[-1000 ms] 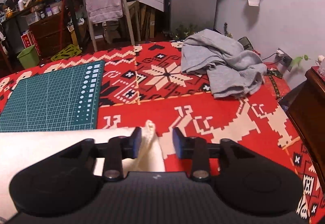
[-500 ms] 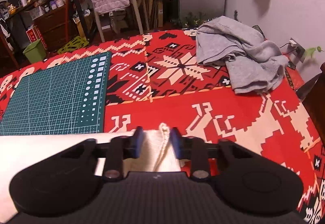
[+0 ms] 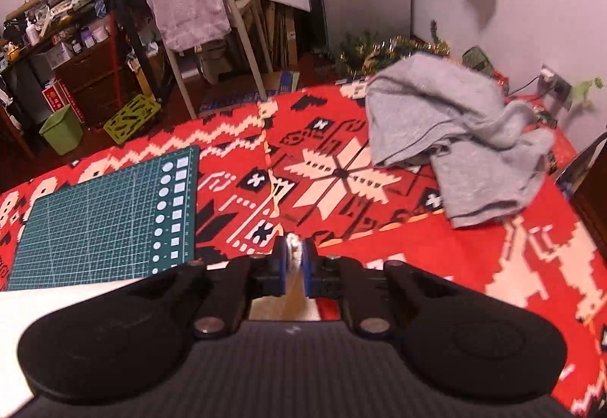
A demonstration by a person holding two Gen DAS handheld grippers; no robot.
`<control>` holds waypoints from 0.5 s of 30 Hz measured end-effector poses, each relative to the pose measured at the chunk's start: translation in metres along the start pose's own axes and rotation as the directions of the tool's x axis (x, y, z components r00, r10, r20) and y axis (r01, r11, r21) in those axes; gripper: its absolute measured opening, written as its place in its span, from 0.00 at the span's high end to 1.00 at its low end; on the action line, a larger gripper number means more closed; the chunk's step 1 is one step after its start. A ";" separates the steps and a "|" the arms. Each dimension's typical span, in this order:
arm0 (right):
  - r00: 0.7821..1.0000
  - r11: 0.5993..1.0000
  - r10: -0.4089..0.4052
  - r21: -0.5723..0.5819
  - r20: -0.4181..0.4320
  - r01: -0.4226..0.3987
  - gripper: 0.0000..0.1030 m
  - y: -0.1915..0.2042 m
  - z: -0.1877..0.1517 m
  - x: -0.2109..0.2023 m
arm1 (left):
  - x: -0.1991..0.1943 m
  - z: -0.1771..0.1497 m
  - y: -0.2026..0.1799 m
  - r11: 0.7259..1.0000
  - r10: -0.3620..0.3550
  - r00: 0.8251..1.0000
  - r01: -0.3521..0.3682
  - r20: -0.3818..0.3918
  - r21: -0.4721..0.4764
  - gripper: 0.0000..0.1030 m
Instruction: Fold clothes
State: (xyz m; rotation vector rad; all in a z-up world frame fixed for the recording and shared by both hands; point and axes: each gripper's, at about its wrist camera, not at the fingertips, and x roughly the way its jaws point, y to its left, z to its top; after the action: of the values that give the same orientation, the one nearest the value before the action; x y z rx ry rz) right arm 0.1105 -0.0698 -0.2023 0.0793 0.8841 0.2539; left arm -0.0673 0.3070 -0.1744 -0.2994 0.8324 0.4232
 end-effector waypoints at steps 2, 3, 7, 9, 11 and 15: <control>1.000 1.000 0.010 0.025 -0.017 -0.009 0.90 -0.004 0.000 0.007 | 0.001 0.000 0.000 1.000 0.000 1.000 0.000 0.003 0.018 0.89; 1.000 1.000 0.007 0.030 -0.005 -0.007 0.88 -0.007 -0.002 0.007 | 0.000 0.000 0.001 1.000 0.007 1.000 -0.007 0.011 0.025 0.86; 0.999 0.999 -0.034 0.013 0.042 0.033 0.64 -0.016 -0.004 -0.005 | -0.007 0.000 0.011 0.999 0.040 0.998 -0.041 0.042 0.016 0.76; 0.996 0.999 -0.048 0.017 0.070 0.047 0.66 -0.022 -0.003 -0.020 | -0.016 0.001 0.019 0.999 0.049 0.997 -0.049 0.054 -0.004 0.76; 0.994 0.999 -0.043 0.020 0.098 0.042 0.66 -0.029 -0.004 -0.039 | -0.027 0.001 0.026 0.999 0.037 0.997 -0.036 0.060 -0.029 0.76; 0.994 1.000 -0.001 0.014 0.109 -0.001 0.78 -0.040 -0.018 -0.074 | -0.057 -0.008 0.032 0.997 -0.039 0.996 0.044 0.076 -0.058 0.86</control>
State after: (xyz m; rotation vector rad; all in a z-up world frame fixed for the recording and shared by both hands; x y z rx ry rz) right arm 0.0596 -0.1278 -0.1647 0.1053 0.7771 0.2409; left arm -0.1216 0.3180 -0.1385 -0.3540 0.7401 0.4186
